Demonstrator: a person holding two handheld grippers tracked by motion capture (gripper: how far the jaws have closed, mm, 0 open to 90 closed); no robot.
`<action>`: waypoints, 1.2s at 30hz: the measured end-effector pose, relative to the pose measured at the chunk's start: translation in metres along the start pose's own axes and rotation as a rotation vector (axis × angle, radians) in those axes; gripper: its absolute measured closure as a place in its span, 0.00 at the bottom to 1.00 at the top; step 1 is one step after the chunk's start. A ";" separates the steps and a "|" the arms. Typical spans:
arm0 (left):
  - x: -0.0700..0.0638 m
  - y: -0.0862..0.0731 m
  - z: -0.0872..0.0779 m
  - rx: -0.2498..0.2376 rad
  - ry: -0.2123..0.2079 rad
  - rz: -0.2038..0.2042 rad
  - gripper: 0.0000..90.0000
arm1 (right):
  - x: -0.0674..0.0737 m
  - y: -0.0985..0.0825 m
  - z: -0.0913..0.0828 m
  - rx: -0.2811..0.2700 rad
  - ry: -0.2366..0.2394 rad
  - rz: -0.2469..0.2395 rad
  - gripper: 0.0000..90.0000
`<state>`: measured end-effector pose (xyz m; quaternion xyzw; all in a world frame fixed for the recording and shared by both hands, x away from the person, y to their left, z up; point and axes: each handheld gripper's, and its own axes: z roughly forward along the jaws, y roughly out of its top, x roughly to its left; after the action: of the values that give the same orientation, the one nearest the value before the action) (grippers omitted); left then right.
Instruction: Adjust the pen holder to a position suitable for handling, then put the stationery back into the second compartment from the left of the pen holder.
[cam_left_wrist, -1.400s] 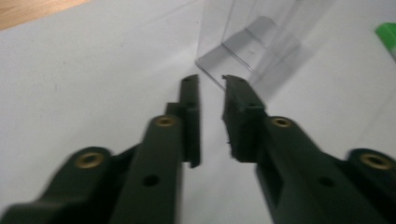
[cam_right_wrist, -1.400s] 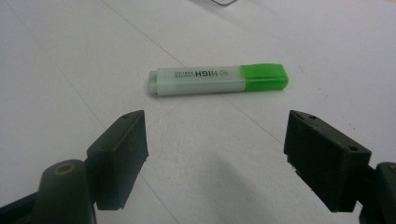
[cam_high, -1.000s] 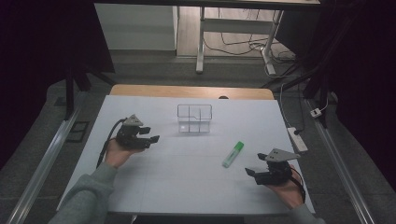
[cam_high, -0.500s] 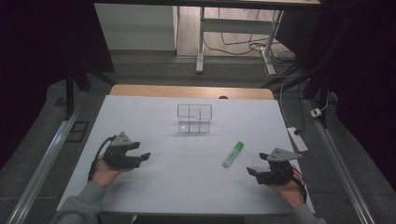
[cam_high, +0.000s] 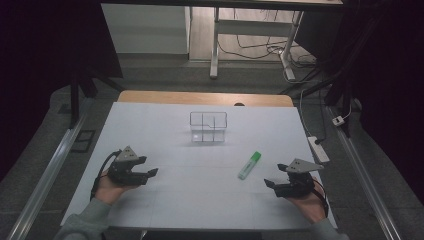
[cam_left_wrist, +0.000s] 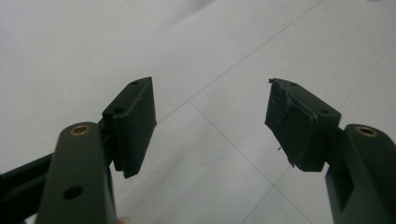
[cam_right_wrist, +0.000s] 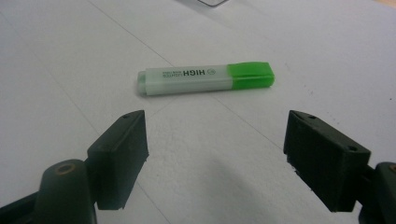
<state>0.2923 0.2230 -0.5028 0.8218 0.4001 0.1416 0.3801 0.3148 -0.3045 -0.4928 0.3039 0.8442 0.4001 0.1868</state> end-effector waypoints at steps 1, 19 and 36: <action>0.000 0.000 0.000 0.001 0.000 0.000 0.36 | 0.000 0.000 0.000 0.001 0.000 0.000 0.24; -0.001 0.001 -0.001 0.005 0.002 0.003 0.35 | -0.021 0.021 0.009 0.030 -0.024 0.104 0.35; -0.002 -0.001 0.001 0.015 -0.004 0.004 0.34 | -0.044 0.051 0.036 0.120 -0.064 0.114 0.86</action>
<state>0.2907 0.2211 -0.5040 0.8259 0.3986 0.1377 0.3742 0.3863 -0.2878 -0.4712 0.3749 0.8416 0.3489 0.1718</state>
